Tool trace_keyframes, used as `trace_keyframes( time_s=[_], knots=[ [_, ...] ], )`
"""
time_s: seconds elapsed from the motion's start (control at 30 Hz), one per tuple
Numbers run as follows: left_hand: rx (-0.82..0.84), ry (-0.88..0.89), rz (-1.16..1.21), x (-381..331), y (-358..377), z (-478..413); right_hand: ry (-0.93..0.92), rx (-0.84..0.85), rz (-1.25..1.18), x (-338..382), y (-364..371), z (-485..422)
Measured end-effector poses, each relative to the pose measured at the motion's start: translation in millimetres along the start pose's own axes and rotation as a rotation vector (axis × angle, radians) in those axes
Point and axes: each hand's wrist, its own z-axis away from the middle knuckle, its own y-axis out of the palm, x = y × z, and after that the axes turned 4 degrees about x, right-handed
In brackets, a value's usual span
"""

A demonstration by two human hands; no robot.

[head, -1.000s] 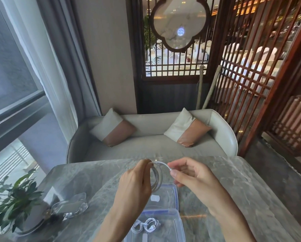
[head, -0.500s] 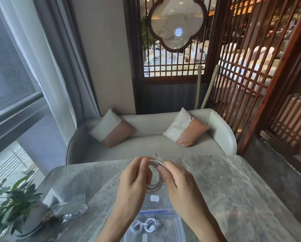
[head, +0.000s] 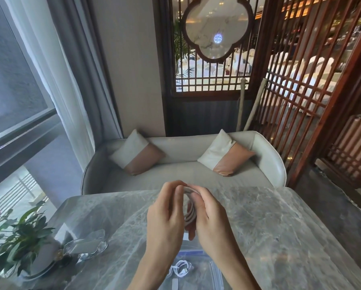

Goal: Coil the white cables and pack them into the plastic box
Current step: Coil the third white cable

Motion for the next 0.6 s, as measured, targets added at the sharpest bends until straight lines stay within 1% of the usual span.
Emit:
trace_keyframes(
  time_s=[0.1,0.13,0.23,0.27,0.3,0.33,0.37,0.43,0.5,0.6],
  knots=[
    [-0.044,0.101,-0.086,0.0,-4.4,-4.4,0.005,0.108,-0.048,3.1,-4.8,-1.8],
    [-0.046,0.132,-0.123,1.3,-6.9,-6.2,-0.017,0.150,0.019,3.8,-9.5,-2.1],
    [-0.011,0.213,-0.240,6.6,-12.1,-7.0,-0.093,0.247,0.467,2.8,-27.8,-5.7],
    [0.008,0.233,-0.286,8.5,-12.4,-5.6,-0.059,0.281,0.544,4.1,-33.9,-6.7],
    [0.022,0.249,-0.332,10.4,-11.6,-3.5,0.007,0.325,0.547,6.9,-38.8,-7.8],
    [0.030,0.263,-0.370,12.2,-10.6,-1.4,0.076,0.381,0.498,11.3,-42.4,-8.4],
    [0.031,0.275,-0.393,13.6,-9.9,0.2,0.139,0.437,0.396,16.1,-44.5,-8.7],
    [0.027,0.298,-0.384,15.0,-10.1,1.2,0.236,0.501,0.092,19.8,-45.8,-9.1],
    [0.031,0.291,-0.306,15.4,-11.6,-0.4,0.296,0.490,-0.157,17.1,-44.9,-8.3],
    [0.040,0.244,-0.194,16.8,-9.6,-1.9,0.331,0.414,-0.473,6.1,-38.8,-6.7]
  ],
)
